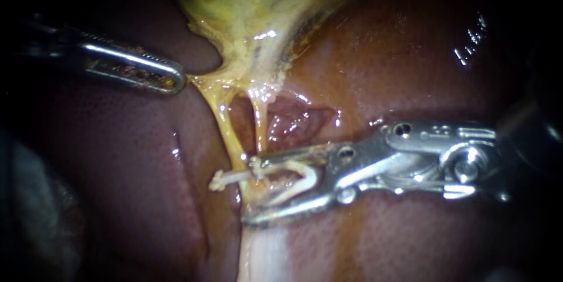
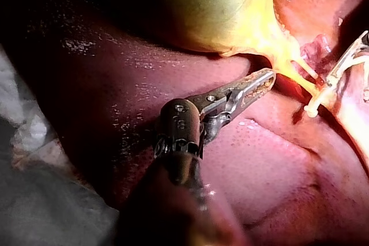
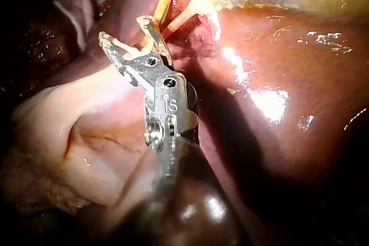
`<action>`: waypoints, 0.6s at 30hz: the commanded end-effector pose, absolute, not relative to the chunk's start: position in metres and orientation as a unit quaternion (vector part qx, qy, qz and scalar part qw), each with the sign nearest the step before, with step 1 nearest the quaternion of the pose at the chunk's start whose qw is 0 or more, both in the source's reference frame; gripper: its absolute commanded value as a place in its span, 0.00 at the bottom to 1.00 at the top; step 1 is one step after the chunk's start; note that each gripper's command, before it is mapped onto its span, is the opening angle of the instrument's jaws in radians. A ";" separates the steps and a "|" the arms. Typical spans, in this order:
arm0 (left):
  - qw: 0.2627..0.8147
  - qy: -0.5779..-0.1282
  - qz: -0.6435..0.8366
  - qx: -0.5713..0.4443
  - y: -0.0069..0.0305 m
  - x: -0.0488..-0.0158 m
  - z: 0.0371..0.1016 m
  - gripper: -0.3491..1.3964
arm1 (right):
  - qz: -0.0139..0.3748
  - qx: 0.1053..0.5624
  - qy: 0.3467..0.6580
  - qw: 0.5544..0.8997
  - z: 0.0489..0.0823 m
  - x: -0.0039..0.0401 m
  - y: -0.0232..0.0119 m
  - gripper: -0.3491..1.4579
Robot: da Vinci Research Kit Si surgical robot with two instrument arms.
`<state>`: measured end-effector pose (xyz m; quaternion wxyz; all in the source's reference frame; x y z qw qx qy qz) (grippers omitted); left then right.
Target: Clipping second clip left tube
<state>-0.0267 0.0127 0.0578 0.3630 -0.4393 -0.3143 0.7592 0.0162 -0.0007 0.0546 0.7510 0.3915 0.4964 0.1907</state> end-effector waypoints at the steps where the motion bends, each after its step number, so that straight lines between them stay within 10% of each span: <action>1: 0.362 -0.314 0.760 -0.440 0.0127 -0.0268 0.0578 0.00 | 0.191 0.391 0.496 0.751 0.0550 0.0163 -0.0005 0.45; 18: 0.362 -0.314 0.760 -0.440 0.0126 -0.0269 0.0578 0.00 | 0.215 0.402 0.482 0.748 0.0599 0.0165 -0.0006 0.45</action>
